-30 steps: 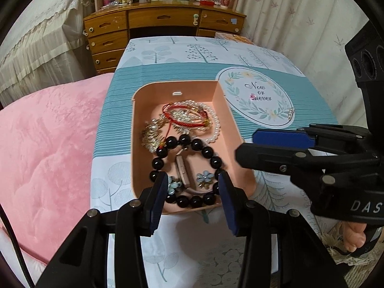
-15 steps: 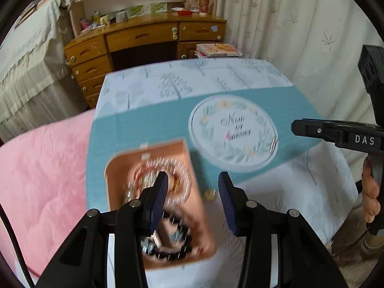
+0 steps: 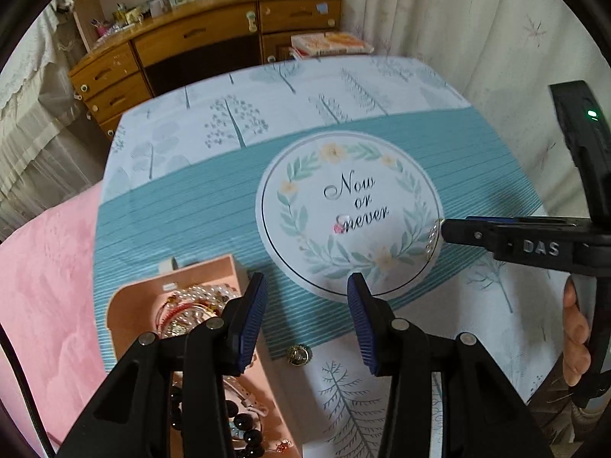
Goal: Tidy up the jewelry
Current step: 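Grasp the pearl safety pin brooch with the right tool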
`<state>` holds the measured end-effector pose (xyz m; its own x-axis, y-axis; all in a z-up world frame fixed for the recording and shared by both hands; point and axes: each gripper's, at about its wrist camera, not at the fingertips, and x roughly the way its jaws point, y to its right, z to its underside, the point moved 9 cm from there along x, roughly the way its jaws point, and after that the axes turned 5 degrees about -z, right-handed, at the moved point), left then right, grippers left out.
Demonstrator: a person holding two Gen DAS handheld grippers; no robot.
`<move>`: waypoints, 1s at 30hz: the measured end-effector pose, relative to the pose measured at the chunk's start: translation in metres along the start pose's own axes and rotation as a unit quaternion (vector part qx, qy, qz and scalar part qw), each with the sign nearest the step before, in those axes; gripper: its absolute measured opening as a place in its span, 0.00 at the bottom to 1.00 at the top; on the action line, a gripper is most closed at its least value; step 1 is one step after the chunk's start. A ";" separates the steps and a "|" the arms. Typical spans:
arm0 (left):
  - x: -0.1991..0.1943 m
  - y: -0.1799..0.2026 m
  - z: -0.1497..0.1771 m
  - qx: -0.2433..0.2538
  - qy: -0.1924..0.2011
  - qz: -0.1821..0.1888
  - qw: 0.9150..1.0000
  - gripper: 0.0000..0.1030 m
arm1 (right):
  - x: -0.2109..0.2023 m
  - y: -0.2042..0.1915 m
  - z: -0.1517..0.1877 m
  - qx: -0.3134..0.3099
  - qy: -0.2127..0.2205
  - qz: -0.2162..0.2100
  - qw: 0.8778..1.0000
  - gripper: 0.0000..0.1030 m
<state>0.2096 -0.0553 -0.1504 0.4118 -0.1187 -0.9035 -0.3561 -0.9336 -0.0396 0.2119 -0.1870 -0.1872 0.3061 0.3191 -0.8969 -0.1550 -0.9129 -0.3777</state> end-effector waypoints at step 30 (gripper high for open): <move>0.012 -0.001 0.027 -0.009 -0.039 0.031 0.999 0.41 | 0.032 0.004 -0.001 -0.028 0.003 0.062 0.998 0.07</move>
<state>0.1920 -0.0463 -0.1730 0.3220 -0.1497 -0.9348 -0.3638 -0.9312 0.0238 0.2219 -0.1813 -0.2171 0.2938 0.2017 -0.9344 -0.1395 -0.9580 -0.2507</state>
